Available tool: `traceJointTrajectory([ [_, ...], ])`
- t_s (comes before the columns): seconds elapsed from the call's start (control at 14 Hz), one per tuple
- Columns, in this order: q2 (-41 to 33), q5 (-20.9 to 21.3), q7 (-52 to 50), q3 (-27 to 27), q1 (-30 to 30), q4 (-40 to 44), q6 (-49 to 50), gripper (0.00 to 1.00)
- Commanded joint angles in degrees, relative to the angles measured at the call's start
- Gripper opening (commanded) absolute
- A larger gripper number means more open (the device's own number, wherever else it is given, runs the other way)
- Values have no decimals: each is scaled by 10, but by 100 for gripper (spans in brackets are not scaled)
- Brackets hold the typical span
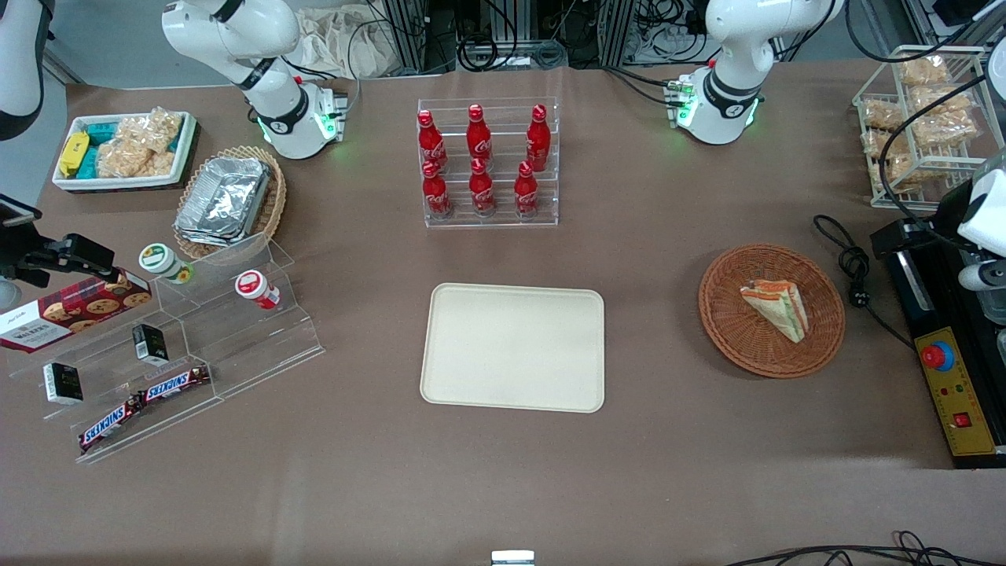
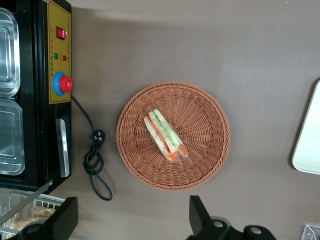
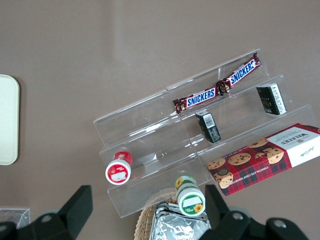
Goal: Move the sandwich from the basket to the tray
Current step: 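Move the left gripper over the wrapped sandwich in the wicker basket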
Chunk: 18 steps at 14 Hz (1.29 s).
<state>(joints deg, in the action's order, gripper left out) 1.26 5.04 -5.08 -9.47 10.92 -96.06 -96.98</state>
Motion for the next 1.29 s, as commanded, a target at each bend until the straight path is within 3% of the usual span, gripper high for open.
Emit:
traceJointTrajectory([
  [0.0, 17, 3, -5, -4, -3, 18, 12, 100],
  [0.21, 31, 0, -10, -5, -8, 28, 15, 100],
  [0.64, 31, -38, -319, -3, -10, -60, -61, 100],
  [0.86, 33, -38, -418, -2, -7, -129, -167, 100],
  [1.21, 121, -33, -606, -2, -10, -148, -261, 100],
])
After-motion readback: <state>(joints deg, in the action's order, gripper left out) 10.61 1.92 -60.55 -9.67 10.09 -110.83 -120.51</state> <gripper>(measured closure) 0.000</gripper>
